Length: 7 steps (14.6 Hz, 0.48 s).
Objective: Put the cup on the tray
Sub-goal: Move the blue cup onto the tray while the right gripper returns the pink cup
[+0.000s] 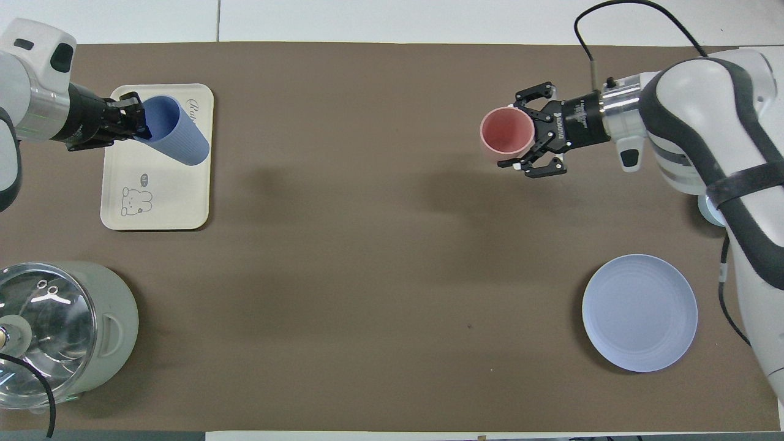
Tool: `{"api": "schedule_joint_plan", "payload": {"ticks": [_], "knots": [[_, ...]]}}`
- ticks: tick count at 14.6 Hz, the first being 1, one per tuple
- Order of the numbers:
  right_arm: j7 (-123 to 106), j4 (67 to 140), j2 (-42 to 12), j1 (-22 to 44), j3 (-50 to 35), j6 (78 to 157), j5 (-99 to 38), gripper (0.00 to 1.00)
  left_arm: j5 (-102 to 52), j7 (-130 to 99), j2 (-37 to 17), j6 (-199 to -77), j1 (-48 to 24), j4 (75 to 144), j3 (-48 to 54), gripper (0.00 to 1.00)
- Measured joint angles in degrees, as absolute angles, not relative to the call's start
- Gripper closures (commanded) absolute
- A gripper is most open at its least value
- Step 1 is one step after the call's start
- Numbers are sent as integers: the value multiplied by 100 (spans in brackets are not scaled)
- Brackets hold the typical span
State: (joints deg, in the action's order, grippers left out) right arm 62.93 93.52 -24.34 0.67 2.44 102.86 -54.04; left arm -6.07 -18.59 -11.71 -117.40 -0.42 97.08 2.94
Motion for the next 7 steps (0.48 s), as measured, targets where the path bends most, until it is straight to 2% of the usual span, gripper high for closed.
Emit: {"api": "schedule_joint_plan", "payload": {"ticks": [4, 7], "knots": [[5518, 9395, -2463, -950, 247, 9534, -4958, 100, -576, -1144, -1415, -12605, 679, 10150, 283, 100], [5080, 9388, -2585, -1329, 231, 9277, -4833, 100, -575, -936, -1514, -12964, 932, 10362, 282, 100]]}}
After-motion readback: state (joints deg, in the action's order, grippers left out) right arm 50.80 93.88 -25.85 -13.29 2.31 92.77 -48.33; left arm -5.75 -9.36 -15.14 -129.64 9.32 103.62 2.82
